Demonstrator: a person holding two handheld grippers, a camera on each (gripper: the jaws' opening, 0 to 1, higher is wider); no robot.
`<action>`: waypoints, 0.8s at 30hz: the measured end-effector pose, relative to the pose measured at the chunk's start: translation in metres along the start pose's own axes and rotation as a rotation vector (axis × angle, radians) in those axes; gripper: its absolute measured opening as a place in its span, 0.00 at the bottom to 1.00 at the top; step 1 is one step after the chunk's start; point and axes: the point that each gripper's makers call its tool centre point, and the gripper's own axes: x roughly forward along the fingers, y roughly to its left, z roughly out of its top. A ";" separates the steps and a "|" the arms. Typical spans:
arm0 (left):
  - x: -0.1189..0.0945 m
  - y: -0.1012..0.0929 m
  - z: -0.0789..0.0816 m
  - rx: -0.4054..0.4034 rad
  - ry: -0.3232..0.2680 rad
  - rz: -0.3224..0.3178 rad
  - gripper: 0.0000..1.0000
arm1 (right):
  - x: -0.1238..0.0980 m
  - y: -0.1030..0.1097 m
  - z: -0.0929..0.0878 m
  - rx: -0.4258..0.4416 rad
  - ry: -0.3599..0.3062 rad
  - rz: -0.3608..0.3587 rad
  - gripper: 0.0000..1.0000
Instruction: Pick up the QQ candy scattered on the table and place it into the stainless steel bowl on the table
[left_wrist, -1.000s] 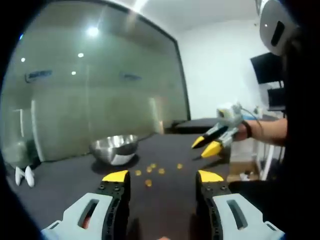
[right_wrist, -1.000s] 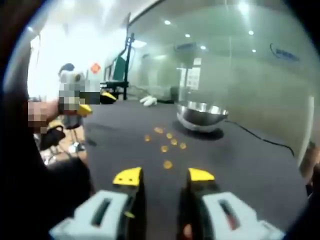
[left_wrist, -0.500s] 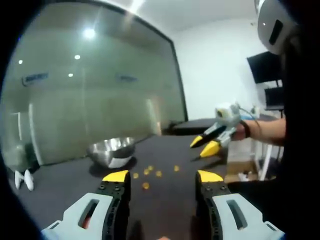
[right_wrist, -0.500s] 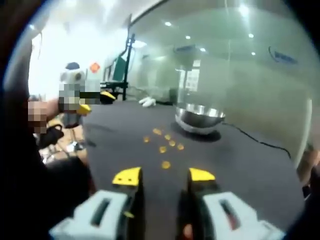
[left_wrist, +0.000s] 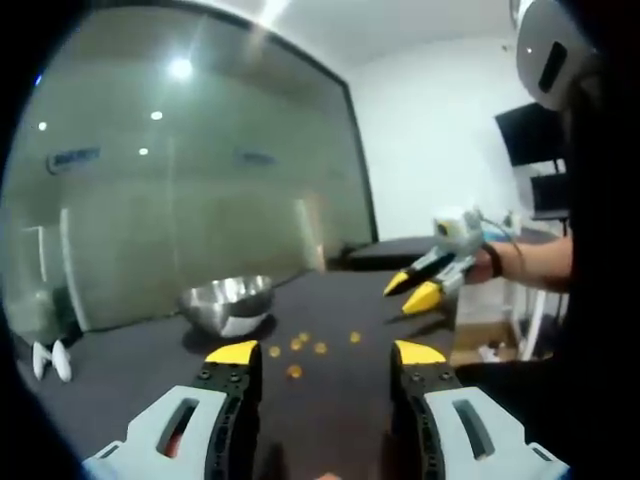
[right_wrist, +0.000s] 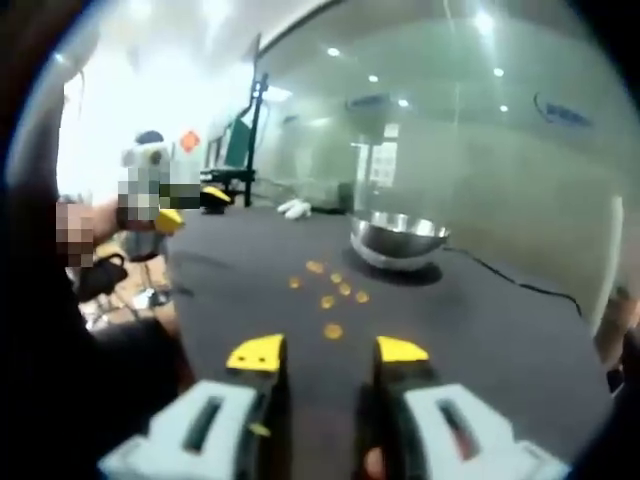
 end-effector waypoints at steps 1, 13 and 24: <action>0.000 0.000 0.000 0.000 0.001 0.001 0.52 | -0.001 -0.001 0.001 -0.002 -0.002 -0.002 0.34; -0.001 0.001 0.002 -0.008 -0.015 0.006 0.52 | 0.005 0.000 -0.013 0.020 0.033 0.020 0.35; -0.004 0.003 0.000 -0.011 -0.019 0.011 0.52 | 0.026 0.000 -0.026 0.055 0.073 0.051 0.34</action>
